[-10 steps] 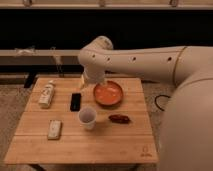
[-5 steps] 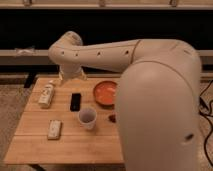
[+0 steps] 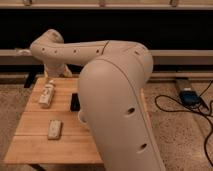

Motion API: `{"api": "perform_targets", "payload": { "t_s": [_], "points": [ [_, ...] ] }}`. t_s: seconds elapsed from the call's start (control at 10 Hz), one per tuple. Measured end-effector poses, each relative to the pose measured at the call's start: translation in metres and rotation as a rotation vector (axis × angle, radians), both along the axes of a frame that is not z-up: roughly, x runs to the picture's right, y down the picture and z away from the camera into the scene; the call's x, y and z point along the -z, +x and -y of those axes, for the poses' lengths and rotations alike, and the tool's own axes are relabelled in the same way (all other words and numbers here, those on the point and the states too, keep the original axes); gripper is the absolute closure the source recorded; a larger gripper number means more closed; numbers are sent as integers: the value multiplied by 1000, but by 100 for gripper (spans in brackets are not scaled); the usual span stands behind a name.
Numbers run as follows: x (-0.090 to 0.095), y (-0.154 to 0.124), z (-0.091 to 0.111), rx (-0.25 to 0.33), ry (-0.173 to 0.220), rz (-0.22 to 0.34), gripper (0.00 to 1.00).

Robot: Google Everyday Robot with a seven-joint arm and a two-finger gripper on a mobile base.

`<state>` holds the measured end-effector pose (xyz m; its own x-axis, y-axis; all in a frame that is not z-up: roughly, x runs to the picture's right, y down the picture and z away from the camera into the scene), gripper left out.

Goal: Stand the bottle upright

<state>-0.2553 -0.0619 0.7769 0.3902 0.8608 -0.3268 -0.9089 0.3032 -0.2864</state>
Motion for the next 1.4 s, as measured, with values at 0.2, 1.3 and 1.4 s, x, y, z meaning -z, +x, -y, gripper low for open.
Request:
{"api": "perform_targets", "payload": {
  "t_s": [0.2, 1.3, 1.4],
  "points": [
    [-6, 3, 3, 17, -8, -3, 20],
    [-53, -49, -40, 83, -62, 58, 20],
    [-57, -50, -43, 88, -72, 58, 20]
  ]
}}
